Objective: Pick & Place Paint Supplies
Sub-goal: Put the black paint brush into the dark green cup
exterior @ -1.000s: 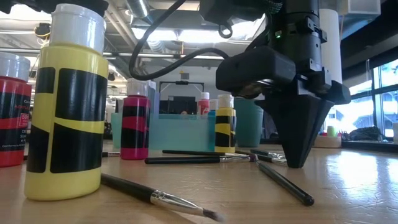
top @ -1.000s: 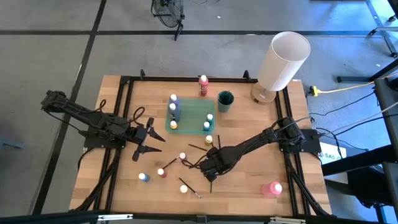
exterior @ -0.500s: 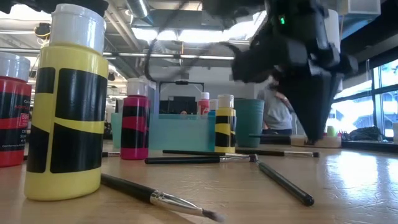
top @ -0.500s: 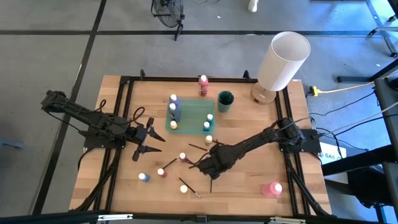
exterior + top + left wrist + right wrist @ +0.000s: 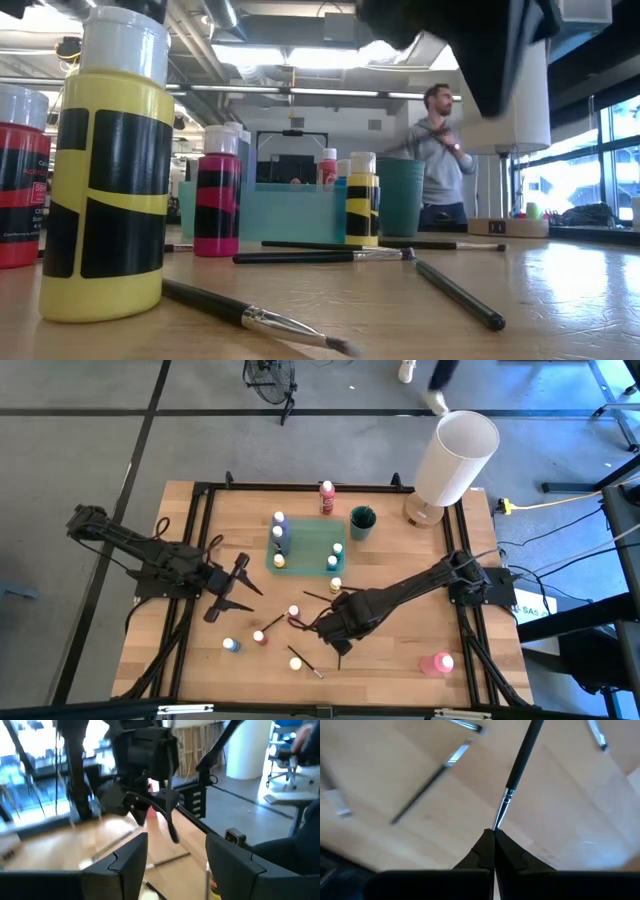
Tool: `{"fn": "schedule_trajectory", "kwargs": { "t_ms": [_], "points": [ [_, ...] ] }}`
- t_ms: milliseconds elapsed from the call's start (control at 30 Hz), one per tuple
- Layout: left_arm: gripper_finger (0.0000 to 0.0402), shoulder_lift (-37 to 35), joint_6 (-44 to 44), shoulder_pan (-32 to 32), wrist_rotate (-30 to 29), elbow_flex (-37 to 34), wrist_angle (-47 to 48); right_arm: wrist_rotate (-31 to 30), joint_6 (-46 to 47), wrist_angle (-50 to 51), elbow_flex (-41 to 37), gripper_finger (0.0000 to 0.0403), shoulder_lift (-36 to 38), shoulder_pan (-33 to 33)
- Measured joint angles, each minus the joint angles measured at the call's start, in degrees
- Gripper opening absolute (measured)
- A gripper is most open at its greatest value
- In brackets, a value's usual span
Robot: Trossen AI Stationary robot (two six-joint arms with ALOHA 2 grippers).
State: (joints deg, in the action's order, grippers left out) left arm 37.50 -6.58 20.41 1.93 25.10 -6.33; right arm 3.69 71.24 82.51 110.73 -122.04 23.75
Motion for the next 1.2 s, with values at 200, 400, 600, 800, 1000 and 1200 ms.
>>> {"fn": "schedule_trajectory", "kwargs": {
  "t_ms": [200, 400, 600, 800, 1000, 1200],
  "points": [
    [0.0196, 0.0, -14.38, 2.81, -2.82, 0.0, -2.65, -0.83, -3.11, -1.01, 4.96, 0.0, 0.07, 0.02],
    [0.0196, 0.01, -31.18, 7.25, -14.79, 0.0, -3.22, -1.74, -6.3, -4.65, 6.24, 0.0, 0.07, -0.27],
    [0.0196, 0.18, -43.04, 13.37, -29.49, 0.0, -2.91, -2.18, -12.04, -12.67, 6.24, 0.0, 0.07, -1.28],
    [0.0196, 1.14, -46.74, 18.4, -40.51, 0.0, -2.97, -4.82, -16.41, -17.84, 6.24, 0.0, 0.07, -2.73],
    [0.0196, 5.24, -51.21, 20.85, -47.7, 0.0, -2.95, -6.09, -19.8, -21.13, 6.24, 0.0, 0.07, -4.38],
    [0.0196, 13.64, -60.12, 22.43, -59.81, 0.01, -8.52, -6.5, -23.93, -27.2, 6.24, 0.0, 0.07, -5.43]
  ]
}}
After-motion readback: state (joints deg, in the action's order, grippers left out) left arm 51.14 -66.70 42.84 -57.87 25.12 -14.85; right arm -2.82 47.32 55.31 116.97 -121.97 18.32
